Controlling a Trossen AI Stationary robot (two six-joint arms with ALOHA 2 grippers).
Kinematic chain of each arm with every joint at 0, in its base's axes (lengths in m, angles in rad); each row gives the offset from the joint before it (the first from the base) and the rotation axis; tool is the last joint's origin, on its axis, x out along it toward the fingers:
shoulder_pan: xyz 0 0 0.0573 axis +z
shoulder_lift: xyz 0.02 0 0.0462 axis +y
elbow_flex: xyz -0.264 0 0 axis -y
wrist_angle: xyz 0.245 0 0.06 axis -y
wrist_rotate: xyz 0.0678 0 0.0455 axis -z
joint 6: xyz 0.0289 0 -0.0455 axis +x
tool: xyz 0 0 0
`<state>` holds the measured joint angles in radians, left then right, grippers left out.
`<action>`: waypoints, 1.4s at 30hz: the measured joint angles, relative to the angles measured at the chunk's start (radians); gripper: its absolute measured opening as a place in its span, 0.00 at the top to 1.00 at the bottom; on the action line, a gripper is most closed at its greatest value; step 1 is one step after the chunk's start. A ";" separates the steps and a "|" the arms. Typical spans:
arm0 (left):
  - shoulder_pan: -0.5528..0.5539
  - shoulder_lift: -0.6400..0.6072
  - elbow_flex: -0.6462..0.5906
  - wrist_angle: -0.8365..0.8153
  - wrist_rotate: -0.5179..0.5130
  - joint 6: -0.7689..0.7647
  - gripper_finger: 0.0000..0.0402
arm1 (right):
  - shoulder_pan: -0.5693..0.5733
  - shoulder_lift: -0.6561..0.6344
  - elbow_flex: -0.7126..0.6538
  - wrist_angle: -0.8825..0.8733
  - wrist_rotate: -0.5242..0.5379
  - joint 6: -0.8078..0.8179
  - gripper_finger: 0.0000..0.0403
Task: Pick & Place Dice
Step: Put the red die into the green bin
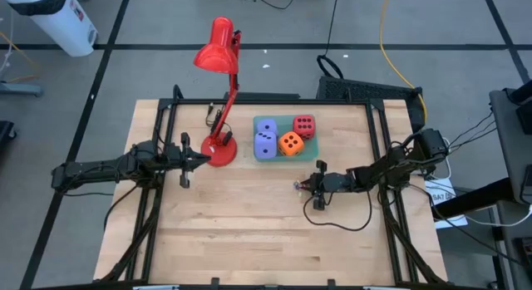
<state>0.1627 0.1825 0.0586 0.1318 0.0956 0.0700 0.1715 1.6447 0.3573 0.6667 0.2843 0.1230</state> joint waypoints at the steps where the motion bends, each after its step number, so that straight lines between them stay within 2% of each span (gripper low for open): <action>1: 0.000 0.000 0.000 0.000 0.000 0.000 0.92 | 0.000 0.000 0.000 -0.005 0.000 0.000 0.84; 11: 0.000 0.000 0.000 -0.001 0.000 0.003 0.92 | -0.001 -0.013 0.000 -0.082 -0.059 0.001 0.80; 21: 0.000 0.000 0.000 -0.002 0.000 0.003 0.92 | 0.009 -0.156 -0.004 -0.175 -0.067 0.042 0.73; 28: 0.000 0.000 0.000 -0.003 0.000 0.003 0.92 | 0.013 -0.139 -0.004 -0.159 -0.048 0.041 0.68; 37: 0.000 0.000 0.000 -0.004 0.000 0.003 0.92 | 0.013 -0.138 -0.004 -0.146 -0.049 0.024 0.72; 42: 0.000 0.000 0.000 -0.004 0.000 0.003 0.92 | 0.013 -0.138 -0.003 -0.144 -0.052 0.020 0.82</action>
<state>0.1631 0.1825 0.0586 0.1276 0.0956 0.0734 0.1844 1.5063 0.3542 0.5230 0.2321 0.1428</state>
